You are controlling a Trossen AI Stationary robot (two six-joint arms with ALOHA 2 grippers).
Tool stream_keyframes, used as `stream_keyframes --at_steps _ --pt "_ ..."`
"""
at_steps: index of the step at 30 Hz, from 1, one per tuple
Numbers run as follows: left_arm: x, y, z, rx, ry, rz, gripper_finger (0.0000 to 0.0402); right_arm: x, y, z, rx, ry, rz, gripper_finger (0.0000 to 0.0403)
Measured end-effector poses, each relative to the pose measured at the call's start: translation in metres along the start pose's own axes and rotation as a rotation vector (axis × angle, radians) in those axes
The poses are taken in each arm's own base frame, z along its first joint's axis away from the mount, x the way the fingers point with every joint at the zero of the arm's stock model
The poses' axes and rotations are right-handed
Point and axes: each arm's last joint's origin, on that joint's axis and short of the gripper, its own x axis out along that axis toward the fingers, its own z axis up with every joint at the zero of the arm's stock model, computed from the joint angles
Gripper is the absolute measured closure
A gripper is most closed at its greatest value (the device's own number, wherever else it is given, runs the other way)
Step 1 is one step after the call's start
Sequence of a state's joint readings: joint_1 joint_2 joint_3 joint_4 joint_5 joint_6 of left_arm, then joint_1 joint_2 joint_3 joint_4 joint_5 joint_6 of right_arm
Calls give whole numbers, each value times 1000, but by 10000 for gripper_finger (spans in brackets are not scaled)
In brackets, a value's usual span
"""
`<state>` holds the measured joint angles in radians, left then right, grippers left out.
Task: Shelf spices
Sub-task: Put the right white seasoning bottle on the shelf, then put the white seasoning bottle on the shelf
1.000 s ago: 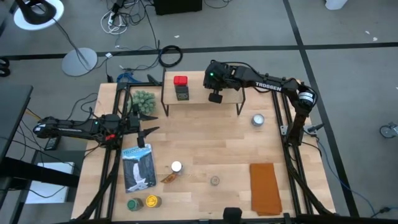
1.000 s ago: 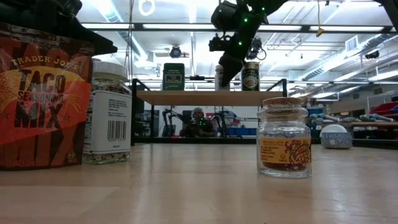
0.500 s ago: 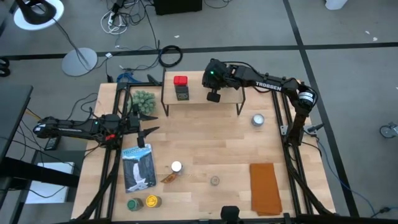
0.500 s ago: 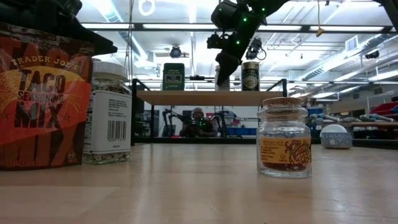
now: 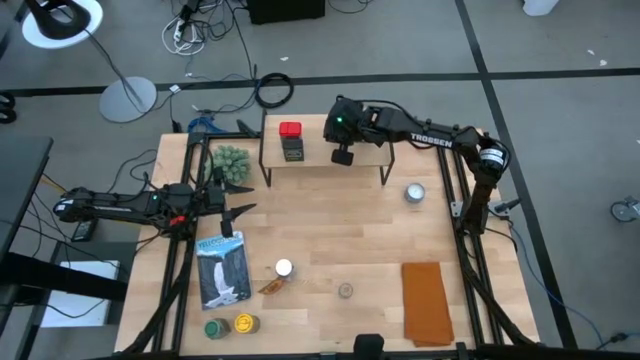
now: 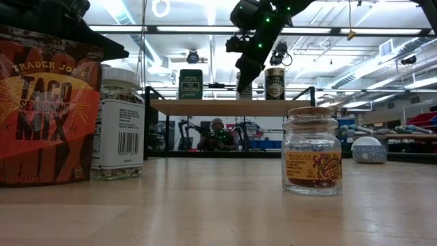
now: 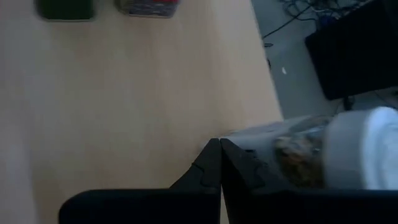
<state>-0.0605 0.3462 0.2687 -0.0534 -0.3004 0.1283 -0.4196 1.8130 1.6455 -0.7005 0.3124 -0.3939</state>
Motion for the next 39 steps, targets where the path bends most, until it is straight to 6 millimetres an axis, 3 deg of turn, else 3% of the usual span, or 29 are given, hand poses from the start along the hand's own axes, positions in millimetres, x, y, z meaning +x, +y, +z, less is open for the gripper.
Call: stream_keyframes --at_steps 10,16,24,39 --pt "0 0 0 0 0 0 198 1 -6 6 12 -69 -36 403" --pt "0 0 0 -1 0 0 198 -2 1 4 -14 -33 -10 403" --pt "0 0 0 -1 0 0 198 -20 25 8 -18 -42 114 403" --pt "0 0 0 -3 -4 0 198 -51 90 18 -13 -39 283 401"
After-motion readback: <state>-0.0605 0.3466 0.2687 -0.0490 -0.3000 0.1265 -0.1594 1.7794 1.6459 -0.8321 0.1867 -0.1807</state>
